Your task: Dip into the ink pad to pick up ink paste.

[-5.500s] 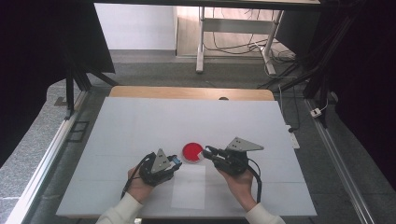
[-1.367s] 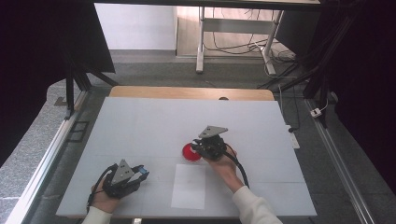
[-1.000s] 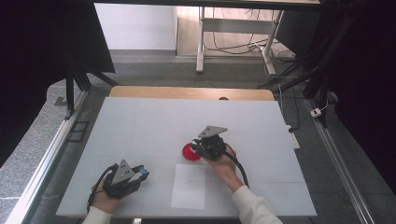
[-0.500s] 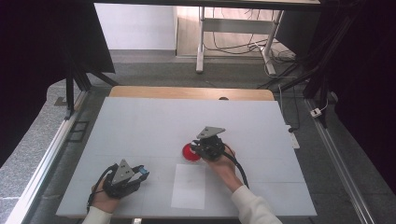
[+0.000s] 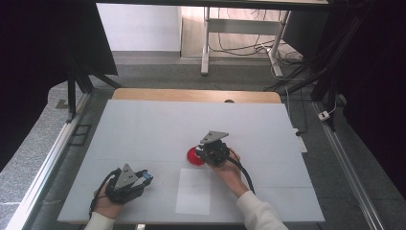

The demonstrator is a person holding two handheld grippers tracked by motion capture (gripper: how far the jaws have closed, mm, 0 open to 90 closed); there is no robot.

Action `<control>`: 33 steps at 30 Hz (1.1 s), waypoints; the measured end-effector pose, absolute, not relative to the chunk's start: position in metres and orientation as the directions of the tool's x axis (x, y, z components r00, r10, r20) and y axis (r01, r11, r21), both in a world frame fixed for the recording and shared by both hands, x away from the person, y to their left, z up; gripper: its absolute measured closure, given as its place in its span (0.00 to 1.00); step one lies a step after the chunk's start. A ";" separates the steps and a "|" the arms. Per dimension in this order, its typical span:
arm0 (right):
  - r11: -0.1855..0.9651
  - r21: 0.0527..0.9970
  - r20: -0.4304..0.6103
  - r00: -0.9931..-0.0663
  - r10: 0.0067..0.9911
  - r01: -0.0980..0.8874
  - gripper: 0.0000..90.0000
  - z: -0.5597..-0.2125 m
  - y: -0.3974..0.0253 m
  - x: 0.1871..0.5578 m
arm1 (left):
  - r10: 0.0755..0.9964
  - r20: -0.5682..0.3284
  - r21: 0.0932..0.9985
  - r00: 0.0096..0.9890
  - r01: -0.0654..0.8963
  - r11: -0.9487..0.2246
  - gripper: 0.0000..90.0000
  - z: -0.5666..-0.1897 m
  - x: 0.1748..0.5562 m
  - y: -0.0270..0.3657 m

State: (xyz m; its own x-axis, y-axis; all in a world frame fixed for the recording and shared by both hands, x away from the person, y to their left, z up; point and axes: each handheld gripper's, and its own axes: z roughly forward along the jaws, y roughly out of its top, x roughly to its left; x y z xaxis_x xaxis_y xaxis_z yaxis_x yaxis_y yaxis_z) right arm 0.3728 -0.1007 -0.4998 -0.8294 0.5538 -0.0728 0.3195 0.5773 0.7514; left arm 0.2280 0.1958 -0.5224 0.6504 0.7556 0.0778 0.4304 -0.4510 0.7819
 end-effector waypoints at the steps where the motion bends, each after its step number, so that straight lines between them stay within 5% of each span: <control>1: 0.580 0.750 -0.078 -0.829 0.554 0.318 0.84 -0.500 -0.100 0.372 | 0.756 0.078 0.782 0.650 0.430 -0.451 0.72 -0.522 0.228 0.196; 33: 0.585 0.740 -0.073 -0.826 0.559 0.331 0.84 -0.500 -0.100 0.371 | 0.757 0.080 0.782 0.649 0.430 -0.451 0.72 -0.522 0.227 0.195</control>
State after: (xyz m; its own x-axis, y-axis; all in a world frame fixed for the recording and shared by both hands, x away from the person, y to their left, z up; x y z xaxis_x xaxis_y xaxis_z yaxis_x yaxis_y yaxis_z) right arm 0.3712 -0.1005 -0.4997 -0.8258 0.5593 -0.0729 0.3310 0.5852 0.7403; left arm 0.2271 0.1950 -0.5217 0.6490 0.7566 0.0797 0.4296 -0.4510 0.7823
